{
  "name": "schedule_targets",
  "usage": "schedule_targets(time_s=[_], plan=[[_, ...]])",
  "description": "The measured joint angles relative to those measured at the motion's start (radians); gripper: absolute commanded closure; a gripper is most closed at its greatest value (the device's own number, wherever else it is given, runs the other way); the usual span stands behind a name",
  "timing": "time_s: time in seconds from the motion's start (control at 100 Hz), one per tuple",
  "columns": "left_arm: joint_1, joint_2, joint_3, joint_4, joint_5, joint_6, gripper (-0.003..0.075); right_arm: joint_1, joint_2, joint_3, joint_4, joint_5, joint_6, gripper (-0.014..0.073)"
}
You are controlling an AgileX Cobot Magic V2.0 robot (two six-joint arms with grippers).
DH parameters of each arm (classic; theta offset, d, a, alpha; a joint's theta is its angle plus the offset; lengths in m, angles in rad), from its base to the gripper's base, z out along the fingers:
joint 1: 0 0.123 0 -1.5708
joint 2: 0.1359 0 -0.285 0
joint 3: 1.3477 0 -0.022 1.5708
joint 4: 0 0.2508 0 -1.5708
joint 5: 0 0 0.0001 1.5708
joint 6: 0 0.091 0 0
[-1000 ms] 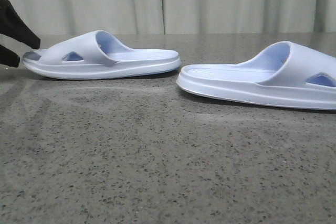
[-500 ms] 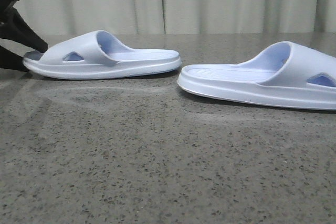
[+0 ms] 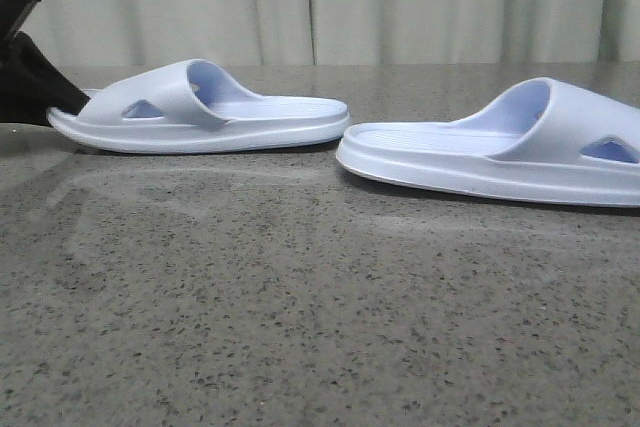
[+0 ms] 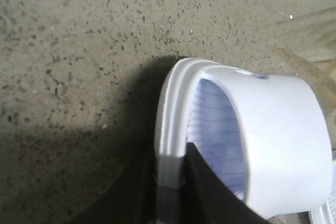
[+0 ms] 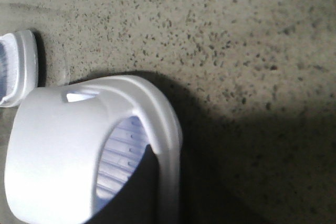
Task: Insert blue slippers together front up
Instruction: 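Lift both slippers off the table with both grippers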
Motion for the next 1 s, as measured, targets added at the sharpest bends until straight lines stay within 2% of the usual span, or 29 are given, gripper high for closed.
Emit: schedule_targets(time_s=[0.15, 0.4, 0.7, 1.0], plan=[[0.024, -0.011, 0.0, 0.002, 0.045, 0.004, 0.0705, 0.0, 0.004, 0.0, 0.069, 0.046, -0.039, 0.07], [0.103, -0.136, 0.0, 0.016, 0.113, 0.014, 0.0705, 0.0, 0.002, 0.0, 0.235, 0.074, -0.12, 0.07], [0.179, -0.228, 0.0, -0.02, 0.245, 0.02, 0.0705, 0.01, -0.071, -0.03, 0.294, 0.077, -0.126, 0.07], [0.18, -0.243, 0.0, -0.127, 0.267, -0.016, 0.0705, 0.12, -0.07, -0.106, 0.337, 0.08, -0.136, 0.0701]])
